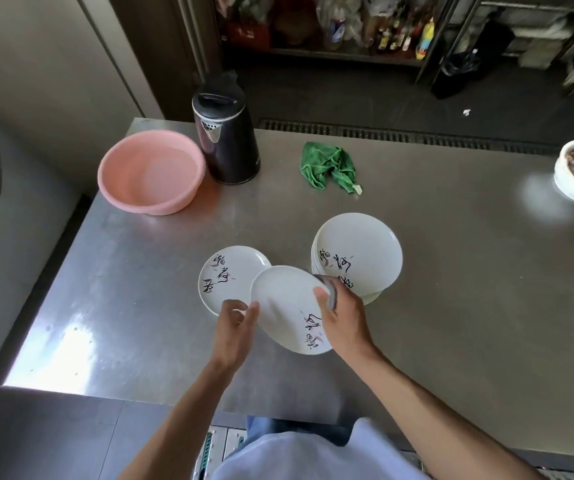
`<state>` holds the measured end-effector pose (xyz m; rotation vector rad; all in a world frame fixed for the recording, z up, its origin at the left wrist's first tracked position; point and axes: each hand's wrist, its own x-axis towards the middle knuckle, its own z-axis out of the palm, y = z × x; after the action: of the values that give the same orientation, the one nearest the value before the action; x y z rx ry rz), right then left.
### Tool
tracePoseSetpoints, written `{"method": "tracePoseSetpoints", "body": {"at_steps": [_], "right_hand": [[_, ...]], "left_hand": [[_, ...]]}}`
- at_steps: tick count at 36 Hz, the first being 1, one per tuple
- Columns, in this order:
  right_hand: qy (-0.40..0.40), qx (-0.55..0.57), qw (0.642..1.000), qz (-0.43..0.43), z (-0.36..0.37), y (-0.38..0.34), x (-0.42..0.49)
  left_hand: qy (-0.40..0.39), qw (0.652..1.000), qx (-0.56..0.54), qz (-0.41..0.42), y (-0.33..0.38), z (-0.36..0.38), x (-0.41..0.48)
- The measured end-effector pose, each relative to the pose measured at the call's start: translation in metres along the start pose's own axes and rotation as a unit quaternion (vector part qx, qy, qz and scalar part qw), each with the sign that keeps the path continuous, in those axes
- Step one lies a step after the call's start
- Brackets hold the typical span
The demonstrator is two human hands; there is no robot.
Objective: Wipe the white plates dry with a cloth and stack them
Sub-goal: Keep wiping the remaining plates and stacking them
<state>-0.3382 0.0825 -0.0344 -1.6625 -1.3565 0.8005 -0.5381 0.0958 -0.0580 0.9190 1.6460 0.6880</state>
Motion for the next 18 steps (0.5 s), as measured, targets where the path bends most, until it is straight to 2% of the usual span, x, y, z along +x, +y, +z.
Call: {"method": "tracePoseSetpoints", "body": {"at_steps": [3, 6, 11, 18], "right_hand": [[0.022, 0.071, 0.995, 0.073, -0.003, 0.001, 0.004], [0.029, 0.143, 0.983, 0.111, -0.006, 0.001, 0.007], [0.036, 0.172, 0.974, 0.145, -0.013, 0.004, 0.009], [0.058, 0.118, 0.975, 0.18, -0.017, 0.028, -0.009]], "left_hand": [[-0.055, 0.998, 0.02, 0.027, -0.006, -0.003, 0.001], [-0.084, 0.996, 0.003, 0.036, -0.004, -0.001, -0.001], [-0.059, 0.997, -0.039, 0.041, 0.0, 0.0, 0.005], [-0.012, 0.997, -0.023, 0.07, 0.018, 0.01, 0.03]]}}
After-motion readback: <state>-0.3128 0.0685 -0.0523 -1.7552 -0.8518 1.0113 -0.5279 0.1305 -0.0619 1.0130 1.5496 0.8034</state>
